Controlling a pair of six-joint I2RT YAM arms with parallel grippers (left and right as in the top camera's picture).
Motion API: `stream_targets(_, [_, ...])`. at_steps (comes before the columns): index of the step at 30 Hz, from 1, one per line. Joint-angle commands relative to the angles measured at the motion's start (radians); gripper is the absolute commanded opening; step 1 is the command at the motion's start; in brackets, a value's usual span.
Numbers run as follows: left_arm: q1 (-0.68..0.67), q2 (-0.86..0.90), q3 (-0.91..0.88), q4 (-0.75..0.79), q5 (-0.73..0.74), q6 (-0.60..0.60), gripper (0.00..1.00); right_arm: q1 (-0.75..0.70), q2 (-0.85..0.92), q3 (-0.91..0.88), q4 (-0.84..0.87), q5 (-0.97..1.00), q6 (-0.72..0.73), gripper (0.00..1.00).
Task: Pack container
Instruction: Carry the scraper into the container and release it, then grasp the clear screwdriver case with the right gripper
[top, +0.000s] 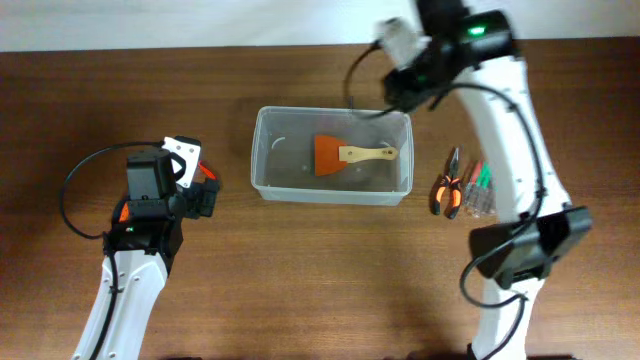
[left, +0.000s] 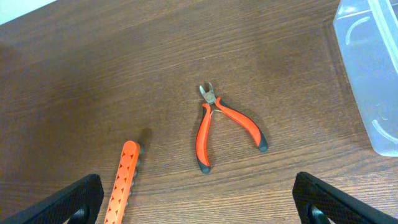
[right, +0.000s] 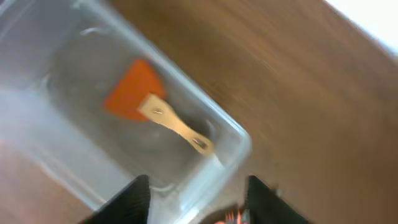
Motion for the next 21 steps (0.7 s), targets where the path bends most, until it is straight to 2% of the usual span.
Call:
stream_targets(1, [0.006, 0.004, 0.021, -0.001, -0.007, 0.012, 0.99, -0.185, 0.001, -0.031, -0.027, 0.015, 0.406, 0.56])
stream_targets(3, [0.006, 0.004, 0.021, -0.001, -0.007, 0.012, 0.99, -0.256, 0.001, -0.067, -0.037, 0.016, 0.472, 0.59])
stream_targets(8, [0.006, 0.004, 0.021, -0.001, -0.007, 0.012, 0.99, -0.389, 0.001, -0.237, -0.035, 0.016, 0.615, 0.60])
stream_targets(9, [0.006, 0.004, 0.021, -0.001, -0.007, 0.012, 0.99, -0.394, 0.001, -0.262, -0.033, 0.016, 0.618, 0.61])
stream_targets(11, [0.006, 0.004, 0.021, -0.001, -0.007, 0.012, 0.99, -0.399, 0.001, -0.329, -0.021, 0.016, 0.618, 0.72])
stream_targets(13, [0.006, 0.004, 0.021, -0.001, -0.007, 0.012, 0.99, -0.399, 0.001, -0.396, 0.002, 0.022, 0.618, 0.76])
stream_targets(15, [0.006, 0.004, 0.021, -0.001, -0.007, 0.012, 0.99, -0.406, 0.001, -0.451, 0.032, 0.050, 0.661, 0.84])
stream_targets(21, [0.006, 0.004, 0.021, -0.001, -0.007, 0.012, 0.99, -0.449, 0.002, -0.589, 0.130, 0.059, 0.719, 0.86])
